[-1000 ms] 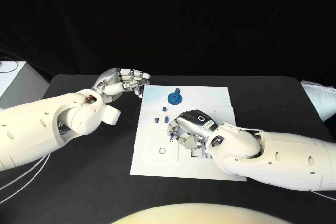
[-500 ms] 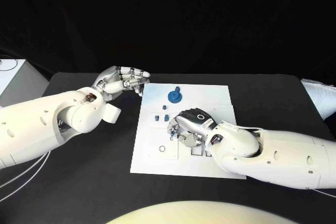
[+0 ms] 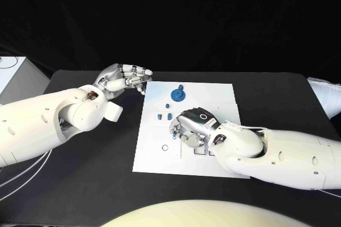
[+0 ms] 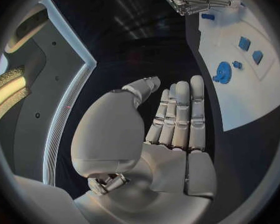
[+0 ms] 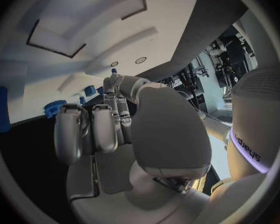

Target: Assemble the parts on the task board

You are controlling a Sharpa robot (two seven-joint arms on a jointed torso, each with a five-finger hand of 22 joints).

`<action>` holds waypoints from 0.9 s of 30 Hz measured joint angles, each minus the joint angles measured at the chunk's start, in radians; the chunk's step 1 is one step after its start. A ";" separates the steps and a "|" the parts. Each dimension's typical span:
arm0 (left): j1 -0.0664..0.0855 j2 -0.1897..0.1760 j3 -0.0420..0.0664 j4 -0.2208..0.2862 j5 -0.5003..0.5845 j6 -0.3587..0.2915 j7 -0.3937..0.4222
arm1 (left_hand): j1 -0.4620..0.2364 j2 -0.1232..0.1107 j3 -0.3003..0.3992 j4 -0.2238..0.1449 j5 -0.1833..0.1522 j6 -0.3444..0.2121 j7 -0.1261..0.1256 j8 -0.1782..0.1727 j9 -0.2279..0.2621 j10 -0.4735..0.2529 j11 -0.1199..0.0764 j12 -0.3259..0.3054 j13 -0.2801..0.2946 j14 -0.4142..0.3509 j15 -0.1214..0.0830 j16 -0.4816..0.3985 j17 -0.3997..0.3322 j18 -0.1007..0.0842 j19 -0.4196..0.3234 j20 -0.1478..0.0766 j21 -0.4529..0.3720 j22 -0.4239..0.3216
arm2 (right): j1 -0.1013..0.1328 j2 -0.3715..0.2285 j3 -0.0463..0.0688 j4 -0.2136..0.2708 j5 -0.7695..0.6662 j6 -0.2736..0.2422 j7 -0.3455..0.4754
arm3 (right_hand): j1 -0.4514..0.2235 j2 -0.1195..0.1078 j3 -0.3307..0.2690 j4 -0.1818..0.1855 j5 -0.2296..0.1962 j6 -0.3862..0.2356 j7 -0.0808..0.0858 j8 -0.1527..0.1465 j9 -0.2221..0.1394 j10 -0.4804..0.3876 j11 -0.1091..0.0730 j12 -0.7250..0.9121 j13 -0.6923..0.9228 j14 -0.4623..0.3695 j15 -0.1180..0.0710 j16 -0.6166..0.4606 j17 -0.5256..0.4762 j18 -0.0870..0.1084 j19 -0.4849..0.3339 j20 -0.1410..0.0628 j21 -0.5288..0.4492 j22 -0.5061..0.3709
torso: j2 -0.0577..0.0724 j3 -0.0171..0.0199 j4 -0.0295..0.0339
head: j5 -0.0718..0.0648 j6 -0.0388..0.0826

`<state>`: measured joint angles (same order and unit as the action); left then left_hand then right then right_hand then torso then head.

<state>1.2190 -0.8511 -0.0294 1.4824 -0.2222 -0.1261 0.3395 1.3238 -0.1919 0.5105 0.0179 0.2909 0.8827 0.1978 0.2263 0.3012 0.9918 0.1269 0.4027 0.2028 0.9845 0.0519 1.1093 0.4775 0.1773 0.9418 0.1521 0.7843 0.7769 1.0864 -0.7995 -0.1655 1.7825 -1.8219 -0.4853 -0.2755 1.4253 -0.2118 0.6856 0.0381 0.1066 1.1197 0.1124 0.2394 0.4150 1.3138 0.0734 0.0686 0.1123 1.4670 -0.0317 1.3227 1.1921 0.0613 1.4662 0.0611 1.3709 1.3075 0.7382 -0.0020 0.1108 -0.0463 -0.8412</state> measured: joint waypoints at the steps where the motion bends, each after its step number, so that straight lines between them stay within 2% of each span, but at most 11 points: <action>1: 0.000 0.000 0.000 0.000 0.000 0.000 0.000 | 0.000 0.000 0.000 0.000 0.000 0.000 0.000 0.000 0.000 0.000 0.000 0.000 0.000 0.000 0.000 0.000 0.000 0.000 0.000 0.000 0.000 0.000 | 0.000 0.000 0.000 0.000 0.000 0.001 0.000 | 0.000 0.000 0.000 0.000 0.000 0.000 0.000 0.000 0.000 0.003 -0.003 0.000 0.000 0.000 0.000 0.000 0.000 0.000 0.000 0.000 0.000 0.000 | 0.000 -0.0001 0.0000 | 0.000 -0.002; 13: 0.000 0.000 0.000 -0.004 0.000 0.000 -0.003 | 0.000 0.000 -0.003 0.003 0.000 0.000 0.000 0.000 0.000 -0.004 0.004 0.000 0.000 0.000 0.000 0.000 -0.002 0.000 0.000 0.000 -0.004 -0.003 | -0.006 -0.002 -0.001 0.005 -0.001 0.009 0.000 | 0.000 0.000 0.000 0.000 0.000 0.000 0.000 -0.002 0.001 0.005 0.000 0.000 -0.001 -0.002 -0.002 0.000 0.000 0.000 0.000 0.000 0.000 0.000 | 0.000 0.0000 0.0000 | -0.003 -0.009; 21: 0.000 0.000 0.000 -0.007 0.000 0.000 -0.003 | 0.000 0.000 -0.006 0.006 0.000 0.000 0.000 0.000 0.000 -0.004 0.004 0.000 -0.001 0.000 0.000 0.000 -0.002 0.000 0.004 -0.004 -0.004 -0.004 | -0.008 -0.003 -0.001 0.004 -0.001 0.012 0.000 | 0.000 0.000 0.000 0.000 -0.001 0.001 0.001 0.001 0.001 0.005 0.000 0.000 -0.001 -0.002 -0.002 0.000 0.002 0.000 0.000 0.000 0.000 0.000 | 0.000 0.0006 -0.0006 | 0.002 -0.014; 27: 0.000 0.000 0.000 -0.009 0.000 0.000 -0.004 | 0.000 0.000 -0.006 0.006 -0.004 0.000 0.000 0.000 0.000 -0.004 0.003 0.000 -0.001 0.000 0.000 0.000 -0.002 0.000 0.007 0.000 -0.004 -0.004 | -0.009 -0.004 -0.001 0.001 -0.003 0.014 0.000 | 0.000 0.000 0.000 0.000 -0.001 0.001 0.001 0.001 0.001 0.005 0.000 0.000 0.000 -0.002 -0.002 0.000 0.002 0.000 0.000 0.000 0.000 0.001 | 0.000 0.0005 -0.0004 | 0.000 -0.015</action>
<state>1.2190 -0.8512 -0.0295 1.4735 -0.2222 -0.1260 0.3358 1.3237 -0.1920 0.5048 0.0236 0.2870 0.8828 0.1978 0.2262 0.3012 0.9883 0.1304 0.4027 0.2019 0.9845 0.0519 1.1093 0.4760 0.1773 0.9491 0.1521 0.7804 0.7726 1.0775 -0.8034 -0.1664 1.7837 -1.8246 -0.4717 -0.2753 1.4249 -0.2118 0.6853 0.0380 0.1058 1.1206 0.1133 0.2401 0.4162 1.3193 0.0732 0.0684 0.1127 1.4647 -0.0341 1.3226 1.1944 0.0613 1.4662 0.0611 1.3708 1.3081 0.7381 -0.0015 0.1104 -0.0463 -0.8564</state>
